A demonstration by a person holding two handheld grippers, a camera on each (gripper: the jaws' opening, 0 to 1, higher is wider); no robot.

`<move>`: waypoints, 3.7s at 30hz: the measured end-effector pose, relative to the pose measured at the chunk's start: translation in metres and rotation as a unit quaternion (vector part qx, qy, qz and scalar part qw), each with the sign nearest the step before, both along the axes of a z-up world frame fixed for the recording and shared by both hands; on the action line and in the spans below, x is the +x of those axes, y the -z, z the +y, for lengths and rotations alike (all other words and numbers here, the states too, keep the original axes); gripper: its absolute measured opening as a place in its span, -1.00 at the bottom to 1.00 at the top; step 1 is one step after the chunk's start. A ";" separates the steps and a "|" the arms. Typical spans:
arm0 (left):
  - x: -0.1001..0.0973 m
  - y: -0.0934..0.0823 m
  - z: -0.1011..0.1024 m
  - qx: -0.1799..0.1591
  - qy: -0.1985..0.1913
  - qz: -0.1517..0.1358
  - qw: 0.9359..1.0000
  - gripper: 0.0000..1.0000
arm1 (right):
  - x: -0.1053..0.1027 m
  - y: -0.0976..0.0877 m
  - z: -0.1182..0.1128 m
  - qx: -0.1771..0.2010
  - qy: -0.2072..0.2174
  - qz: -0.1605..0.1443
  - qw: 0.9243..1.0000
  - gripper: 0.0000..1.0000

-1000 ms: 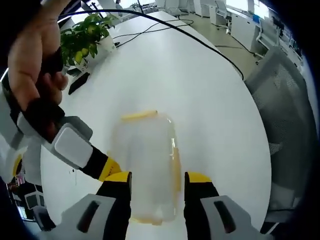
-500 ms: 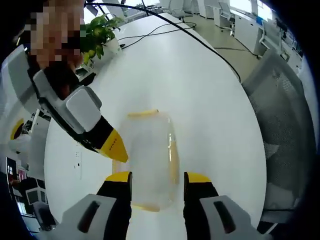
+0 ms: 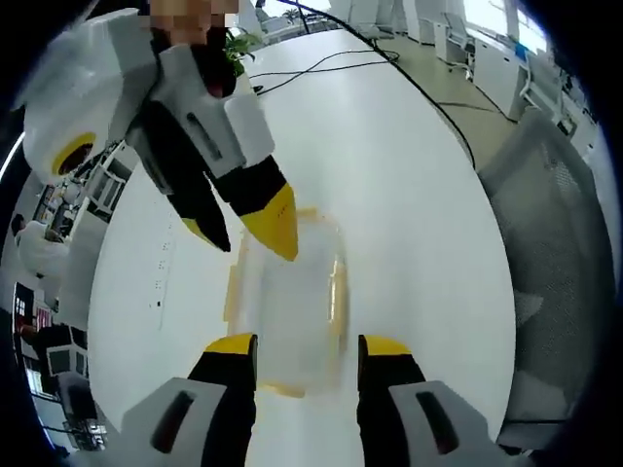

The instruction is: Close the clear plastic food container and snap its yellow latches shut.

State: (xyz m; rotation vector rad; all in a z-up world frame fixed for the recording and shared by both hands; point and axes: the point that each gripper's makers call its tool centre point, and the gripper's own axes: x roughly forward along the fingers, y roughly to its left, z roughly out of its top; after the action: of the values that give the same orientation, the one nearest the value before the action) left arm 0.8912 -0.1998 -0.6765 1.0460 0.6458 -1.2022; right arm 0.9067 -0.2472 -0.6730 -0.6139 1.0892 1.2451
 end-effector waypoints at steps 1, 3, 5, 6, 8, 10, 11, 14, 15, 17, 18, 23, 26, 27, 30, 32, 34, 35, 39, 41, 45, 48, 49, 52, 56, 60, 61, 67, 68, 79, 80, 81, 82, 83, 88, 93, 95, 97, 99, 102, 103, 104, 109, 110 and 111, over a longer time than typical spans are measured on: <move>0.000 0.000 0.001 -0.003 -0.002 0.000 1.000 -0.31 | -0.001 0.000 0.000 0.001 0.000 -0.002 1.000 -0.25; 0.003 0.001 0.004 -0.014 -0.016 -0.001 1.000 -0.31 | -0.003 0.003 0.000 0.002 -0.003 -0.015 1.000 -0.26; 0.005 0.002 0.007 -0.021 -0.024 -0.004 0.999 -0.32 | 0.000 0.006 -0.004 -0.008 -0.009 -0.041 0.999 -0.26; 0.006 0.004 0.010 -0.021 -0.025 -0.007 0.999 -0.32 | 0.001 0.007 -0.004 -0.009 -0.008 -0.047 0.999 -0.26; 0.008 0.004 0.013 -0.025 -0.030 -0.014 0.999 -0.31 | -0.002 0.007 -0.005 -0.005 -0.003 -0.047 0.999 -0.24; 0.010 0.004 0.014 -0.032 -0.039 -0.013 0.999 -0.30 | -0.005 0.007 -0.004 -0.001 0.000 -0.047 0.999 -0.19; 0.010 0.005 0.015 -0.037 -0.047 -0.008 0.998 -0.29 | -0.008 0.008 -0.004 0.004 -0.001 -0.047 0.999 -0.17; 0.014 0.006 0.016 -0.048 -0.061 -0.003 0.997 -0.26 | -0.011 0.010 -0.003 0.013 0.007 -0.046 0.999 -0.13; 0.015 0.006 0.017 -0.050 -0.064 -0.002 0.997 -0.26 | -0.011 0.010 -0.003 0.017 0.010 -0.049 0.999 -0.13; 0.017 0.007 0.018 -0.056 -0.073 0.001 0.996 -0.24 | -0.012 0.012 -0.005 0.021 0.017 -0.054 0.998 -0.11; 0.018 0.007 0.018 -0.061 -0.081 0.004 0.995 -0.23 | -0.012 0.012 -0.006 0.026 0.022 -0.058 0.998 -0.10; 0.021 0.014 0.022 -0.074 -0.099 0.008 0.992 -0.17 | -0.009 0.014 -0.012 0.039 0.054 -0.081 0.994 -0.08; 0.020 0.019 0.023 -0.099 -0.118 0.021 0.988 -0.12 | -0.011 0.016 -0.015 0.049 0.070 -0.084 0.993 -0.07; 0.019 0.019 0.022 -0.113 -0.123 0.027 0.986 -0.11 | -0.015 0.018 -0.017 0.053 0.077 -0.084 0.992 -0.07; 0.021 0.017 0.024 -0.149 -0.138 0.018 0.979 -0.11 | -0.020 0.020 -0.021 0.058 0.089 -0.088 0.990 -0.08; 0.021 0.018 0.028 -0.156 -0.145 0.016 0.977 -0.12 | -0.018 0.020 -0.025 0.064 0.109 -0.104 0.987 -0.07; 0.021 0.020 0.031 -0.160 -0.150 0.014 0.976 -0.12 | -0.015 0.019 -0.028 0.072 0.130 -0.124 0.981 -0.02; 0.021 0.022 0.032 -0.160 -0.152 0.013 0.975 -0.12 | -0.016 0.020 -0.029 0.076 0.134 -0.130 0.979 -0.01; 0.018 0.030 0.035 -0.156 -0.161 0.018 0.974 -0.12 | -0.018 0.023 -0.035 0.086 0.166 -0.141 0.972 -0.02; 0.017 0.031 0.036 -0.154 -0.163 0.016 0.974 -0.13 | -0.019 0.023 -0.037 0.096 0.186 -0.145 0.967 -0.02; 0.018 0.032 0.039 -0.157 -0.172 0.014 0.973 -0.15 | -0.023 0.024 -0.040 0.120 0.225 -0.153 0.955 -0.02; 0.022 0.034 0.043 -0.173 -0.202 0.015 0.964 -0.15 | -0.026 0.027 -0.041 0.127 0.243 -0.156 0.949 -0.01; 0.022 0.035 0.043 -0.180 -0.212 0.019 0.960 -0.15 | -0.026 0.029 -0.041 0.130 0.250 -0.160 0.946 -0.01; 0.024 0.037 0.045 -0.194 -0.224 0.017 0.955 -0.16 | -0.029 0.036 -0.041 0.135 0.265 -0.160 0.941 -0.02; 0.023 0.042 0.047 -0.202 -0.235 0.015 0.950 -0.17 | -0.030 0.049 -0.042 0.137 0.285 -0.155 0.936 -0.03; 0.021 0.049 0.048 -0.206 -0.246 0.019 0.947 -0.18 | -0.029 0.057 -0.046 0.134 0.305 -0.159 0.929 -0.04; 0.020 0.050 0.048 -0.208 -0.249 0.022 0.946 -0.19 | -0.028 0.058 -0.046 0.136 0.311 -0.160 0.927 -0.05; 0.017 0.056 0.047 -0.216 -0.258 0.028 0.941 -0.27 | -0.021 0.060 -0.049 0.136 0.326 -0.177 0.919 -0.12; 0.016 0.056 0.046 -0.219 -0.256 0.026 0.941 -0.31 | -0.020 0.061 -0.049 0.136 0.326 -0.177 0.919 -0.14; 0.014 0.056 0.043 -0.227 -0.255 0.022 0.940 -0.39 | -0.017 0.070 -0.043 0.119 0.302 -0.201 0.924 -0.31; 0.015 0.056 0.043 -0.227 -0.255 0.021 0.940 -0.40 | -0.016 0.070 -0.043 0.118 0.302 -0.202 0.924 -0.31; 0.015 0.056 0.043 -0.228 -0.256 0.021 0.939 -0.40 | -0.016 0.070 -0.043 0.118 0.302 -0.203 0.924 -0.30; 0.015 0.056 0.044 -0.228 -0.258 0.021 0.939 -0.40 | -0.016 0.070 -0.042 0.118 0.302 -0.202 0.924 -0.30; 0.015 0.056 0.045 -0.229 -0.258 0.021 0.938 -0.40 | -0.015 0.070 -0.042 0.117 0.299 -0.203 0.925 -0.30; 0.016 0.058 0.051 -0.221 -0.257 0.016 0.941 -0.41 | -0.013 0.070 -0.036 0.111 0.292 -0.203 0.928 -0.30; 0.020 0.059 0.063 -0.216 -0.266 0.013 0.939 -0.41 | -0.010 0.070 -0.025 0.116 0.291 -0.202 0.928 -0.30; 0.022 0.060 0.067 -0.212 -0.268 0.013 0.940 -0.42 | -0.009 0.070 -0.021 0.119 0.291 -0.202 0.927 -0.30; 0.022 0.062 0.070 -0.210 -0.270 0.014 0.939 -0.42 | -0.008 0.071 -0.017 0.120 0.289 -0.204 0.928 -0.31; 0.022 0.062 0.073 -0.206 -0.271 0.012 0.940 -0.42 | -0.007 0.071 -0.014 0.121 0.288 -0.203 0.928 -0.31; 0.024 0.063 0.077 -0.205 -0.277 0.011 0.939 -0.42 | -0.005 0.071 -0.011 0.122 0.286 -0.202 0.929 -0.31; 0.024 0.063 0.078 -0.205 -0.277 0.012 0.939 -0.41 | -0.004 0.071 -0.010 0.122 0.285 -0.202 0.929 -0.31; 0.025 0.064 0.079 -0.204 -0.277 0.012 0.939 -0.41 | -0.004 0.071 -0.009 0.122 0.284 -0.202 0.929 -0.31; 0.023 0.065 0.079 -0.207 -0.280 0.020 0.937 -0.37 | -0.002 0.071 -0.009 0.121 0.282 -0.205 0.929 -0.29; 0.022 0.065 0.078 -0.209 -0.282 0.022 0.936 -0.36 | -0.001 0.071 -0.011 0.117 0.283 -0.208 0.929 -0.26; 0.021 0.066 0.078 -0.209 -0.285 0.025 0.935 -0.32 | -0.001 0.071 -0.013 0.114 0.285 -0.208 0.929 -0.25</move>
State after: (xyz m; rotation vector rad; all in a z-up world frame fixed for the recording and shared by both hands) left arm 0.9123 -0.1215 -0.7424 0.4218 0.6377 -0.8002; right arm 0.9058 -0.2598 -0.7443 -0.3220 0.6774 0.6748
